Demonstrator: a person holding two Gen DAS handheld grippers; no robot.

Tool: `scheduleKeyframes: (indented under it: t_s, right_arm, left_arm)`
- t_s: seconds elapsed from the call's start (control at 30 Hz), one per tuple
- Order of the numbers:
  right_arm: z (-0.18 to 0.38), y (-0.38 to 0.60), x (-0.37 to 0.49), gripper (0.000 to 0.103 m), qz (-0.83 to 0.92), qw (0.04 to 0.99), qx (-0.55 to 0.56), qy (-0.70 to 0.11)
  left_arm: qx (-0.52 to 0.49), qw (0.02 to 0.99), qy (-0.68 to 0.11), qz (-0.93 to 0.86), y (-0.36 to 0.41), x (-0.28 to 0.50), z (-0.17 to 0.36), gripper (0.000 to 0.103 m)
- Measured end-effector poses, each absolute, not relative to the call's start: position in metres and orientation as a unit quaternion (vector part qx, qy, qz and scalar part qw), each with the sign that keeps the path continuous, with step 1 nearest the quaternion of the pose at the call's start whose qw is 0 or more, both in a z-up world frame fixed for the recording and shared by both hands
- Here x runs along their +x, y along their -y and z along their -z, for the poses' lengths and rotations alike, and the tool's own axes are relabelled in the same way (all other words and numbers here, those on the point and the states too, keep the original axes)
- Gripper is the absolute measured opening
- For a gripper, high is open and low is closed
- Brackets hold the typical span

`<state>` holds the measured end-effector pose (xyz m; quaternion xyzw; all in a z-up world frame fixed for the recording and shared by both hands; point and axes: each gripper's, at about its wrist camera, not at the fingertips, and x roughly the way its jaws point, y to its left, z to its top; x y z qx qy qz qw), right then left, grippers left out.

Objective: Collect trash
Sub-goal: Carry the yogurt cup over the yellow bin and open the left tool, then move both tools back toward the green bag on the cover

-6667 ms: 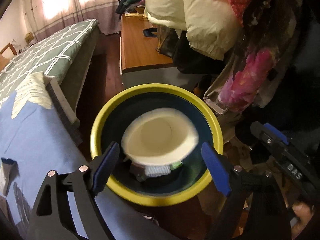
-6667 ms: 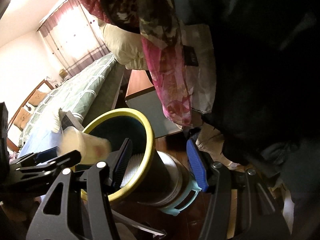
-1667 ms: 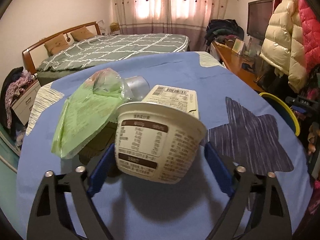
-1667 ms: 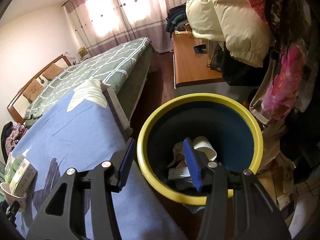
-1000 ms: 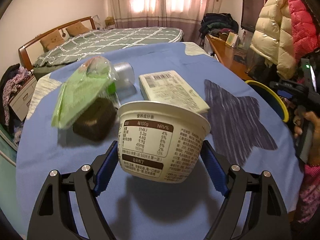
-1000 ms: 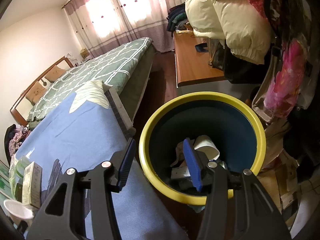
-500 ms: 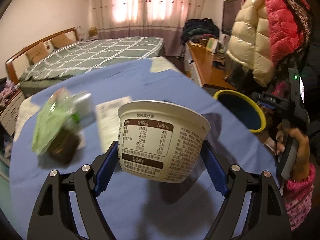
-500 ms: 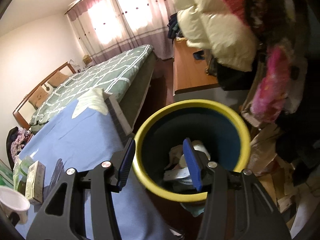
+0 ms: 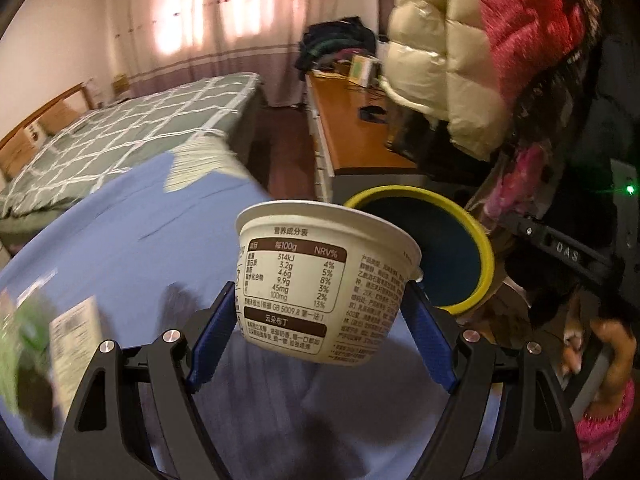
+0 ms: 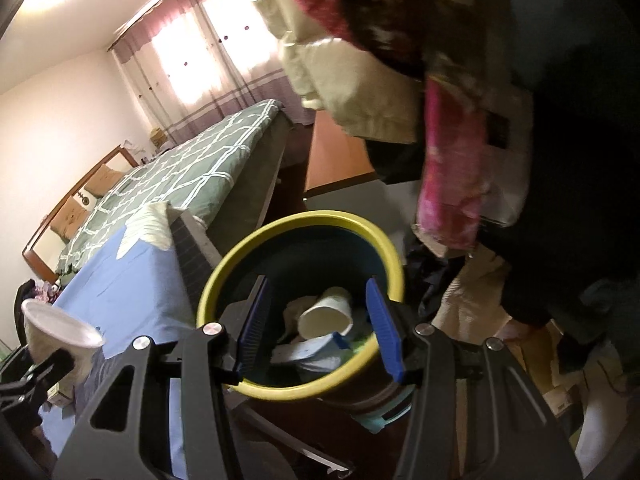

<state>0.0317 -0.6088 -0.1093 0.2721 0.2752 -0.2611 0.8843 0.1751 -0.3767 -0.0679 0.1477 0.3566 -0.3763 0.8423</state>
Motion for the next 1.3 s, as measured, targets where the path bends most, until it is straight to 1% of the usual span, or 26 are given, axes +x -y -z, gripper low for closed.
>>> scheduleKeyframes:
  t_s: [0.33,0.57,0.6,0.63,0.67,0.87,0.97,1.13,1.3]
  right_arm:
    - [0.121,0.638,0.008,0.048,0.276,0.875,0.288,-0.275]
    - [0.126,0.650,0.002,0.048,0.287,0.868,0.298,-0.274]
    - [0.126,0.651,0.001,0.049,0.287,0.868,0.299,-0.274]
    - [0.126,0.650,0.002,0.049,0.287,0.868,0.299,-0.274]
    - [0.126,0.649,0.002,0.049,0.287,0.868,0.298,-0.275]
    - [0.123,0.639,0.009,0.050,0.277,0.872,0.292,-0.278]
    - [0.123,0.632,0.015,0.050,0.270,0.875,0.287,-0.281]
    - [0.117,0.612,0.026,0.051,0.250,0.883,0.272,-0.288]
    - [0.112,0.586,0.040,0.051,0.228,0.892,0.253,-0.296]
  left_arm:
    - [0.178,0.804,-0.390,0.411,0.482,0.178,0.101,0.081]
    - [0.193,0.792,-0.404,0.416,0.523,0.182,0.121,0.081]
    - [0.190,0.791,-0.408,0.415,0.526,0.185,0.123,0.082]
    - [0.187,0.790,-0.410,0.415,0.528,0.187,0.124,0.089]
    - [0.183,0.791,-0.412,0.414,0.528,0.189,0.124,0.092]
    - [0.155,0.801,-0.408,0.411,0.503,0.190,0.110,0.093]
    - [0.141,0.812,-0.389,0.411,0.476,0.181,0.093,0.093]
    - [0.125,0.846,-0.346,0.387,0.413,0.164,0.065,0.095]
    - [0.102,0.881,-0.321,0.331,0.341,0.161,0.053,0.096]
